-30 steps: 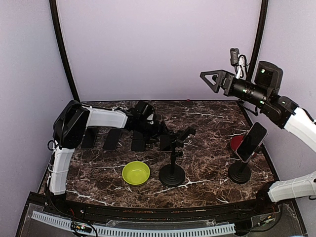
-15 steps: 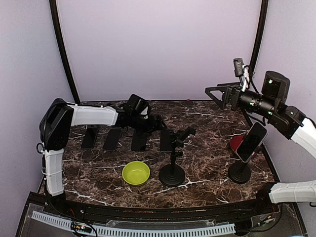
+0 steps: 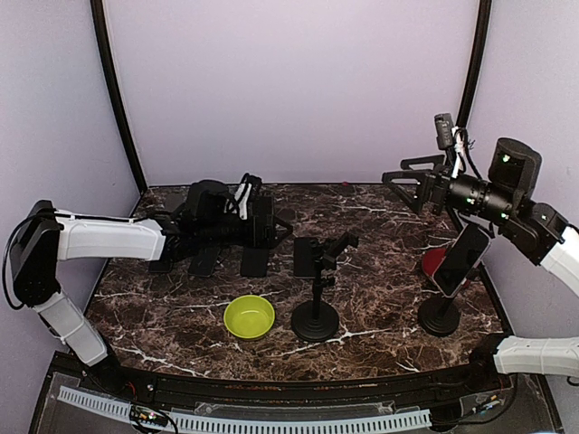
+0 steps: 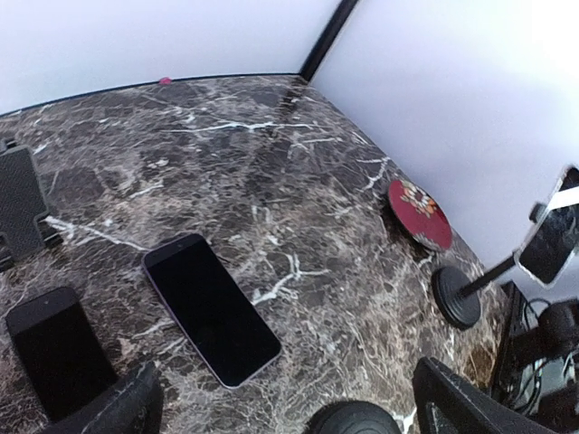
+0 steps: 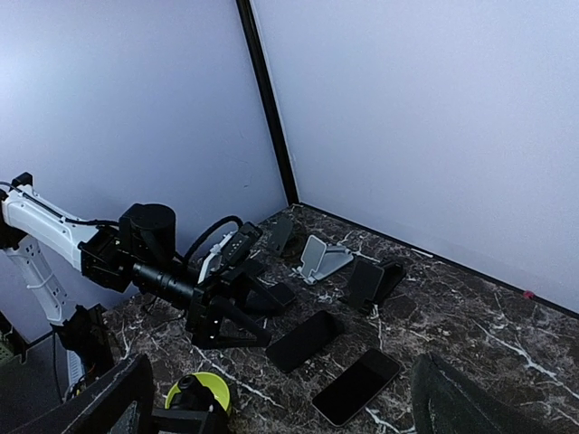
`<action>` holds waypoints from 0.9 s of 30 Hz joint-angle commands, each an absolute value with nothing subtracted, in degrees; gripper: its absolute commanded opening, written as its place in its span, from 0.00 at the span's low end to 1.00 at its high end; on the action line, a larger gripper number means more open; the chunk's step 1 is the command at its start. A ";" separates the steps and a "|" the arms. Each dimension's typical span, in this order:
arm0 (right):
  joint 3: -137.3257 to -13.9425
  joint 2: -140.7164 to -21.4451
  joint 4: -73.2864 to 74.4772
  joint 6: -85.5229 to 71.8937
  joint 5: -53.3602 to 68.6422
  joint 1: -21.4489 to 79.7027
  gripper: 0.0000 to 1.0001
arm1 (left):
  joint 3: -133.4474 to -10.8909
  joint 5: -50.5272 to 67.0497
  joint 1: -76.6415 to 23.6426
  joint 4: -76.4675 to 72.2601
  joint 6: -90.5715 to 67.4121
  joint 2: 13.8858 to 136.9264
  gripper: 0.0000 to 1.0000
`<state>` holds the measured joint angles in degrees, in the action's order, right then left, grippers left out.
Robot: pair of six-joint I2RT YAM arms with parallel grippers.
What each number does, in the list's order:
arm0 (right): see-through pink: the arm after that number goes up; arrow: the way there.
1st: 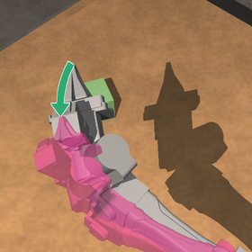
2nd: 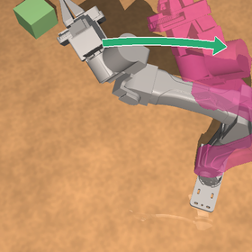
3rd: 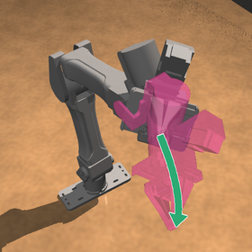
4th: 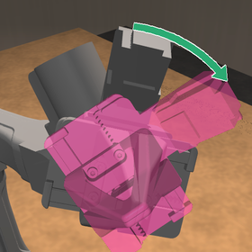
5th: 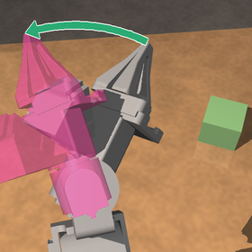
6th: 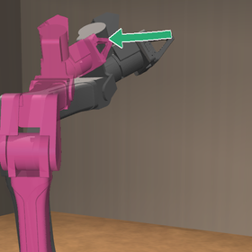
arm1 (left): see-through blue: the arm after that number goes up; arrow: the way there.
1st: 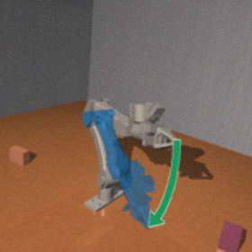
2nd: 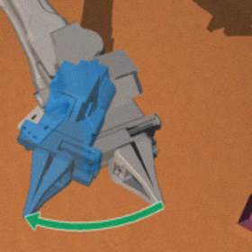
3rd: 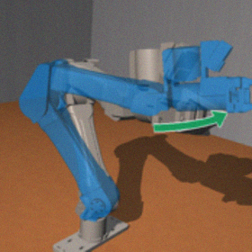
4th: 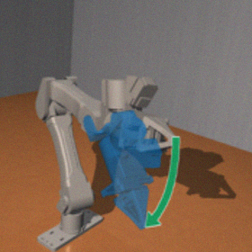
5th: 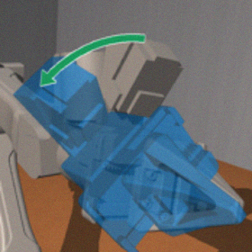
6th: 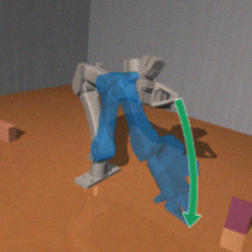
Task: Remove the phone from the phone stand
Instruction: Pick up the phone stand from the center of the board.
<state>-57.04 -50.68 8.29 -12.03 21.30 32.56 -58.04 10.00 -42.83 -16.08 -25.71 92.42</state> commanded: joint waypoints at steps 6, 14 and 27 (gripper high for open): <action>-55.88 -48.23 9.13 -9.90 24.46 32.34 0.99 | -44.31 17.04 -49.33 -38.42 -5.64 86.07 0.91; -53.97 -46.82 10.74 -9.53 24.39 32.33 0.99 | -37.52 27.64 -51.97 -55.06 -0.23 87.24 0.73; -50.37 -43.85 11.77 -9.17 26.00 32.33 0.99 | -45.68 28.96 -54.40 -52.41 -0.37 91.48 0.79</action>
